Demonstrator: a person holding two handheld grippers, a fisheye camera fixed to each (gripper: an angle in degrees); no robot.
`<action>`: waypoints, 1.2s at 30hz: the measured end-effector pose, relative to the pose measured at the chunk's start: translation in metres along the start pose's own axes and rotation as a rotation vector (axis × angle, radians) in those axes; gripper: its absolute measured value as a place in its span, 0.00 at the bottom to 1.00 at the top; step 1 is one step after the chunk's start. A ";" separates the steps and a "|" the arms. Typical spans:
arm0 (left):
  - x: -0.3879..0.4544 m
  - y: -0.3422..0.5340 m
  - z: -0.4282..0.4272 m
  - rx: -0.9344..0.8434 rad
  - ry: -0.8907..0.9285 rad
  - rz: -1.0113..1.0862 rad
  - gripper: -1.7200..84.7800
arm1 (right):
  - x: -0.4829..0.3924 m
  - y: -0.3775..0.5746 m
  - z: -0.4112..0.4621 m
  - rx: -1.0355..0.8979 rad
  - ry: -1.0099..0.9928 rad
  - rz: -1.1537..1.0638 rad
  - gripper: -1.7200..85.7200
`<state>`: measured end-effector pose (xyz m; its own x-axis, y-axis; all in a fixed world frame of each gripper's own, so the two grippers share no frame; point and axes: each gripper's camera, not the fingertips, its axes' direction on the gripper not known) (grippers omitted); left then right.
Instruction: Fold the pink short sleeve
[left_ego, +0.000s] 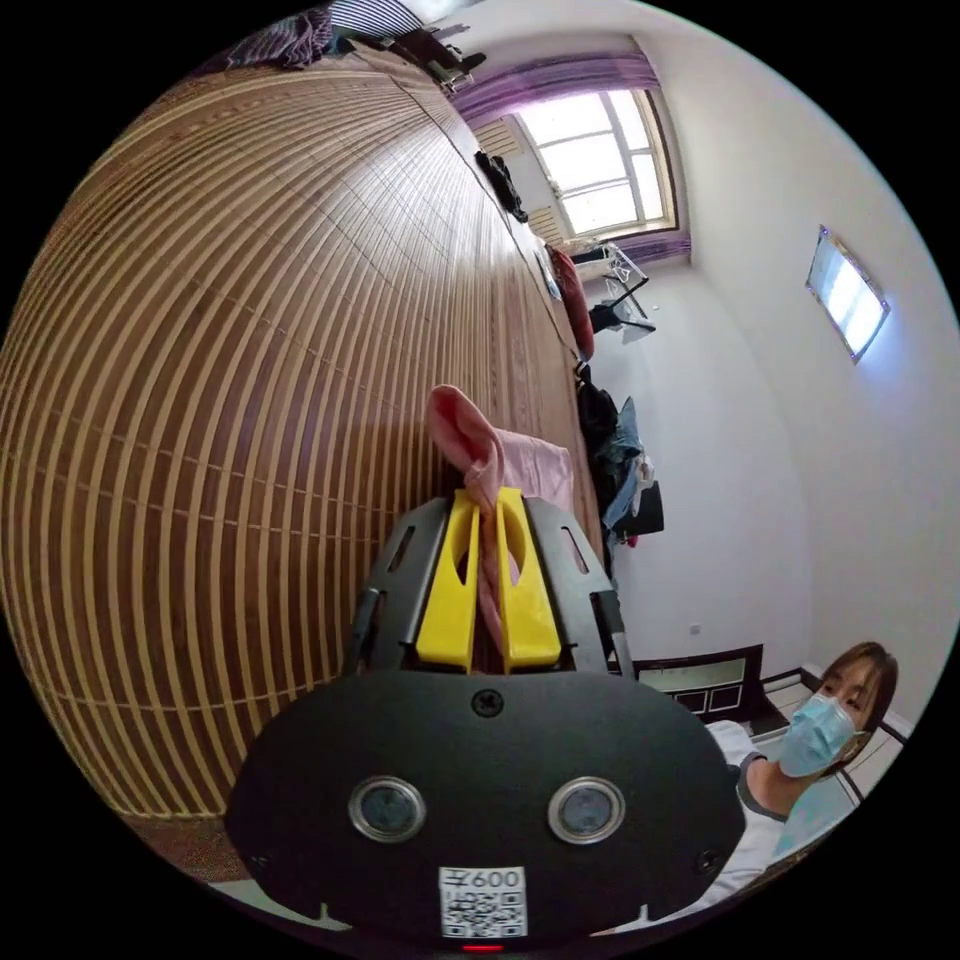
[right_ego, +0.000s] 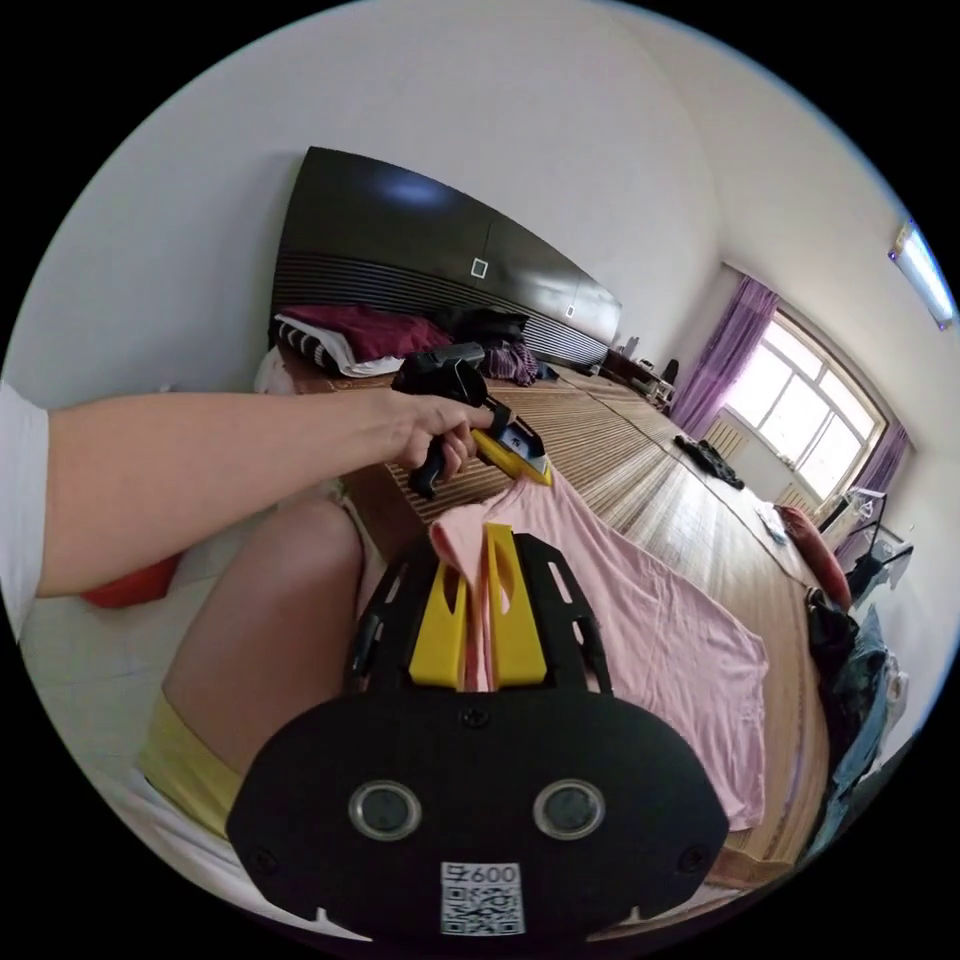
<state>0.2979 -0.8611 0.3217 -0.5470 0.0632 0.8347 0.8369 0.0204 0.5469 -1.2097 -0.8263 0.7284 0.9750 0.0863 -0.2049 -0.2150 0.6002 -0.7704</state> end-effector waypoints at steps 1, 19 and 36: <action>-0.002 -0.007 -0.009 0.003 -0.012 0.006 0.05 | 0.017 -0.019 -0.010 0.023 -0.039 0.036 0.01; -0.050 -0.124 0.118 0.106 0.240 -0.195 0.04 | 0.454 -0.221 -0.205 0.312 -0.102 0.675 0.01; -0.144 -0.227 0.373 0.013 -0.224 -0.191 0.05 | 0.797 -0.306 -0.250 0.284 -0.128 1.052 0.01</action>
<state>0.1930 -0.5031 0.0532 -0.6787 0.2755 0.6808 0.7198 0.0658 0.6910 -0.3808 -1.1403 0.6498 0.3136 0.7349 -0.6014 -0.9381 0.3377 -0.0765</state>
